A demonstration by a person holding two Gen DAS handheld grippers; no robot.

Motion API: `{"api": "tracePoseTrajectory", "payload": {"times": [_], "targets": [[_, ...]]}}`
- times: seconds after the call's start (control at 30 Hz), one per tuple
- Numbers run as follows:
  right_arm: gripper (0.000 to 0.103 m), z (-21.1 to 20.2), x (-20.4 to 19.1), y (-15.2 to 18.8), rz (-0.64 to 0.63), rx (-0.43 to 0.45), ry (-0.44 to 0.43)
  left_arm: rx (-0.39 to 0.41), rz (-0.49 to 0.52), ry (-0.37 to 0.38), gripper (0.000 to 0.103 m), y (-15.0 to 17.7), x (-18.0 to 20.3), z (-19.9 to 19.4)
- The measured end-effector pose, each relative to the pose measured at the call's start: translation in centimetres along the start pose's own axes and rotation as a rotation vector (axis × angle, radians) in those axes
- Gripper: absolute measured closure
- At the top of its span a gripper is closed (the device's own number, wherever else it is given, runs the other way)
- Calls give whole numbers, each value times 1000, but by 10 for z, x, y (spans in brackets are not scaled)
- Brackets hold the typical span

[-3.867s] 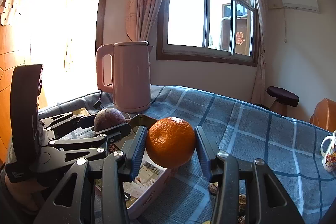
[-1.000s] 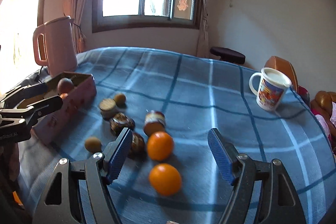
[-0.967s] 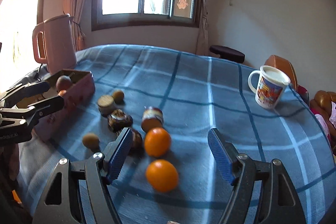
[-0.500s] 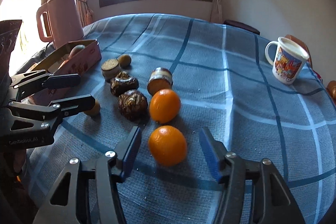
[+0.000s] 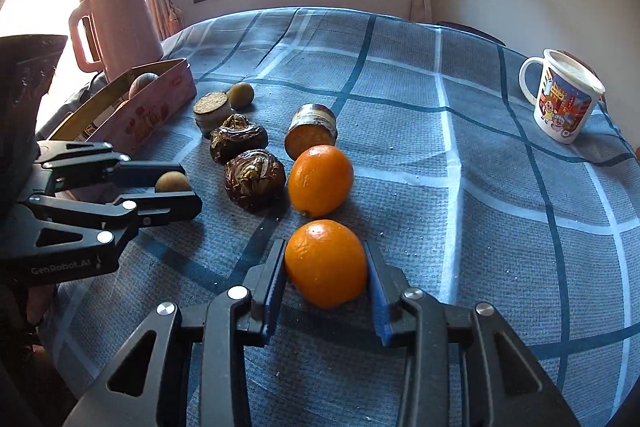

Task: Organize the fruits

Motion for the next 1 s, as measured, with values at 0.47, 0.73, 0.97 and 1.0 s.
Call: {"api": "tracePoseTrajectory", "payload": {"times": [0.47,0.73,0.97,1.0], "targets": [[65,-21,-9,-19,29,129,20,97,-9,8,75,1,-3,-19],[65,-29,-21,-27,20,222,7,190,-25,-38,75,1,-3,-35],[65,-42,-29,-29,2,319,23,285,-55,-77,75,6,-8,-52],[65,-43,-30,-29,-2,326,27,299,-57,-82,75,6,-8,-55]]}}
Point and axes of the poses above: each gripper's, at about its wrist camera, not at the fingertips, and z roughly the way its jaws point, x to its right, y to its underside, the point moved 3 cm from there along z, roughly the way its jaws point, and after that the axes turned 8 degrees about -x, right-handed, at the moved point
